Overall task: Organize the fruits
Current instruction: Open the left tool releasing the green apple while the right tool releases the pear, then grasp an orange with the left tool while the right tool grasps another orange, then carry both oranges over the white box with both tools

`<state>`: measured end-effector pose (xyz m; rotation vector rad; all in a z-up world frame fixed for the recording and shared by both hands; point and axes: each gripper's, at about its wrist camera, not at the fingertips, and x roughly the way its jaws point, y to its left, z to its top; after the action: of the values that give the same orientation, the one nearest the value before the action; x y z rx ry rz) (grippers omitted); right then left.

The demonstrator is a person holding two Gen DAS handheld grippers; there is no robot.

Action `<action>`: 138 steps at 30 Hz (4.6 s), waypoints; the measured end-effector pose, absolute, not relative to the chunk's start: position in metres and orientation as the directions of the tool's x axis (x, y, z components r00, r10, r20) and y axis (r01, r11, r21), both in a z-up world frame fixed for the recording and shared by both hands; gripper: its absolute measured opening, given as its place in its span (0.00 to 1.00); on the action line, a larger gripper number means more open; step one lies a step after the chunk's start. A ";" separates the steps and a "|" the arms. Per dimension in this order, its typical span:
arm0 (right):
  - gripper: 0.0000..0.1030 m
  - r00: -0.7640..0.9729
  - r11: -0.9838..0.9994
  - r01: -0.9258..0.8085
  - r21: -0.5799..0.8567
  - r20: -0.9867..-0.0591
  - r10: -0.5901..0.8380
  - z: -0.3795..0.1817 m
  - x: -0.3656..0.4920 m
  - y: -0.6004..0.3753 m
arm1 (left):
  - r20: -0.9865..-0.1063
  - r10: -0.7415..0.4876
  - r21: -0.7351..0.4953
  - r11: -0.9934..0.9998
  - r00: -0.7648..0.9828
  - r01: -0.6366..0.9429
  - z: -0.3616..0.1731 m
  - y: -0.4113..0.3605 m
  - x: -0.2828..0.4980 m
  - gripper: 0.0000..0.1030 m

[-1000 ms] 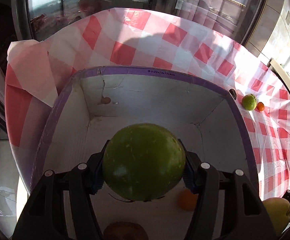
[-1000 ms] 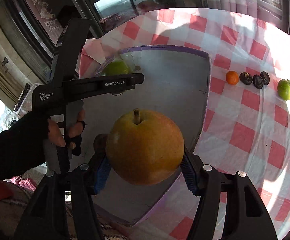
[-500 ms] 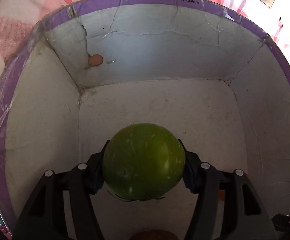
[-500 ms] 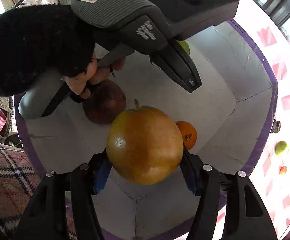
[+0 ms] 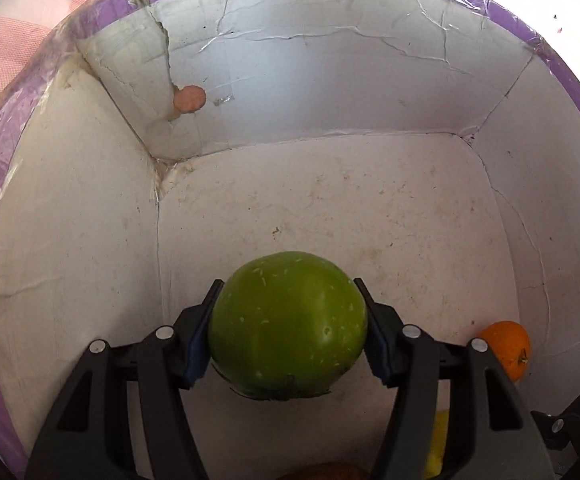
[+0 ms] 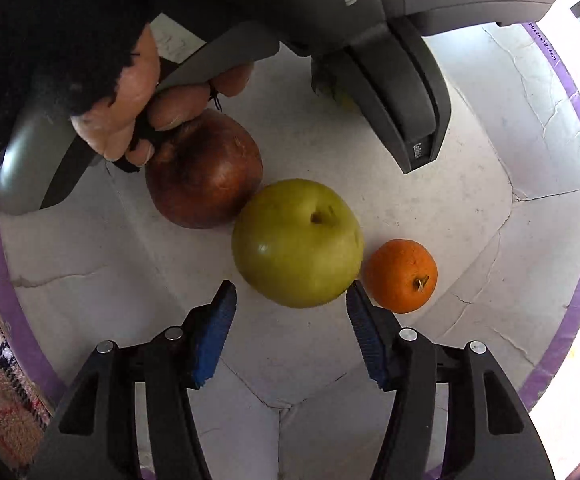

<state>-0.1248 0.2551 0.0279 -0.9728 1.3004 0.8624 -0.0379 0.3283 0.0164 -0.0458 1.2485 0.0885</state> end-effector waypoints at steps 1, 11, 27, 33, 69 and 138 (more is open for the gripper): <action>0.55 0.090 0.366 -0.926 -0.093 -0.996 -0.025 0.027 -0.124 0.254 | -0.947 0.041 0.013 0.996 0.318 -0.090 0.017 0.328 -0.038 0.61; 0.60 0.092 0.468 -0.882 -0.057 -0.994 0.052 0.040 -0.102 0.235 | -0.927 0.002 -0.034 0.996 0.376 -0.088 0.031 0.321 -0.046 0.70; 0.81 0.469 0.746 -0.665 0.032 -0.759 0.452 0.143 -0.026 0.124 | -0.522 0.251 0.132 0.968 0.815 -0.213 0.180 0.271 -0.073 0.98; 0.85 0.633 0.913 -0.397 0.095 -0.692 0.347 0.163 0.022 0.045 | -0.549 0.162 0.138 0.985 0.820 -0.102 0.207 0.218 -0.030 0.98; 0.63 0.611 0.998 -0.061 0.018 -0.790 0.052 0.012 0.238 -0.171 | -0.832 0.227 0.105 0.960 0.506 -0.259 0.005 0.097 0.142 0.89; 0.39 0.489 0.948 -0.297 0.114 -0.835 0.254 0.147 -0.066 0.054 | -0.794 -0.109 -0.036 0.990 0.598 0.133 0.164 0.165 -0.047 0.36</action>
<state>-0.0660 0.0535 0.1466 -0.0478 1.0056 0.3350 -0.0468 0.1651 0.1643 0.0280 0.9193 -0.1404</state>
